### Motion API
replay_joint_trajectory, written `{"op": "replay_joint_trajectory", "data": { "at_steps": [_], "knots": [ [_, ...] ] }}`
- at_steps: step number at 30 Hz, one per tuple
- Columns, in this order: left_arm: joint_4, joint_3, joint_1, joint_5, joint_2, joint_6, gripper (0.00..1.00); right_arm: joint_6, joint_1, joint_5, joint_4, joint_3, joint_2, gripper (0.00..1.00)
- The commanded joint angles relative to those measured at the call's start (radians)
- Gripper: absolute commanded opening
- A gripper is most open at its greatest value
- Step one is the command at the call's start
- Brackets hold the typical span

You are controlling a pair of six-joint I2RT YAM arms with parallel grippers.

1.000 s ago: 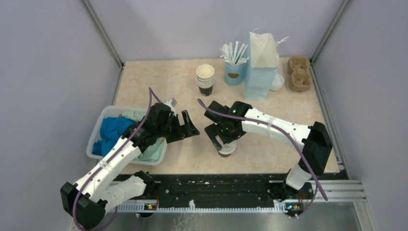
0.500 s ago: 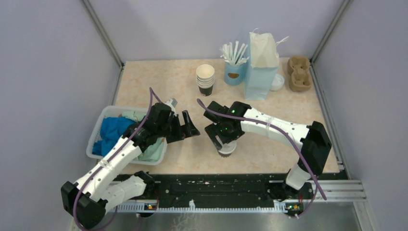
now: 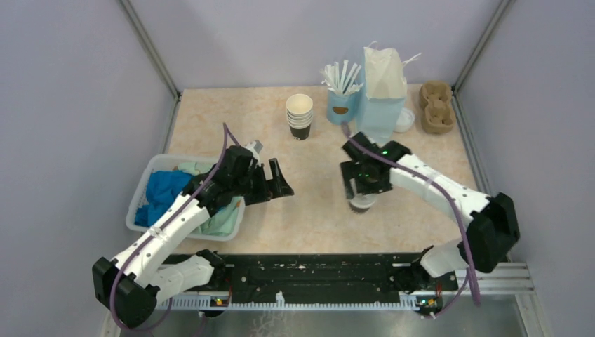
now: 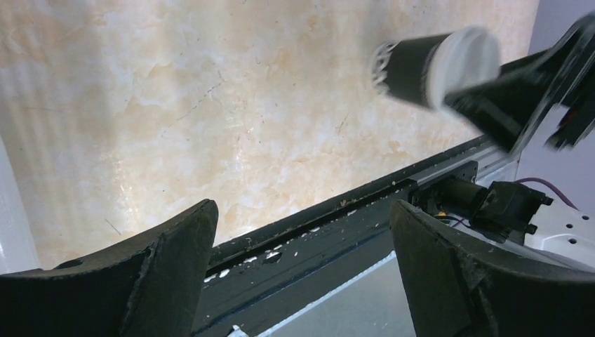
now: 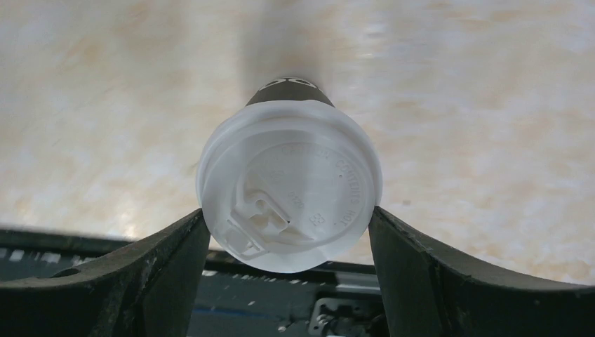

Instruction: Pack the takeout coffee

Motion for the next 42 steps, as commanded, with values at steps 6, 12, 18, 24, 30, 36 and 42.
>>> {"op": "replay_joint_trajectory", "data": {
  "at_steps": [6,12,18,24,30,36,42],
  "knots": [
    [0.016,0.108,0.017,0.041,0.08,0.084,0.98,-0.122,-0.726,0.205,0.043,-0.152,-0.171,0.8],
    [0.003,0.139,0.029,0.065,0.11,0.112,0.98,-0.158,-0.982,0.164,0.096,-0.189,-0.121,0.82],
    [-0.016,0.167,0.041,0.085,0.12,0.129,0.98,-0.139,-1.045,0.198,0.092,-0.182,-0.142,0.84],
    [-0.03,0.199,0.048,0.098,0.136,0.147,0.98,-0.128,-1.061,0.182,0.057,-0.143,-0.177,0.99],
    [-0.046,0.262,0.054,0.094,0.18,0.171,0.98,-0.124,-1.061,0.185,-0.026,-0.024,-0.251,0.99],
    [-0.044,0.355,0.06,0.098,0.261,0.202,0.98,-0.137,-1.014,0.101,-0.062,0.046,-0.271,0.99],
    [-0.044,0.554,0.132,0.021,0.421,0.257,0.98,-0.132,-0.729,-0.17,-0.047,0.09,-0.293,0.96]
  ]
}}
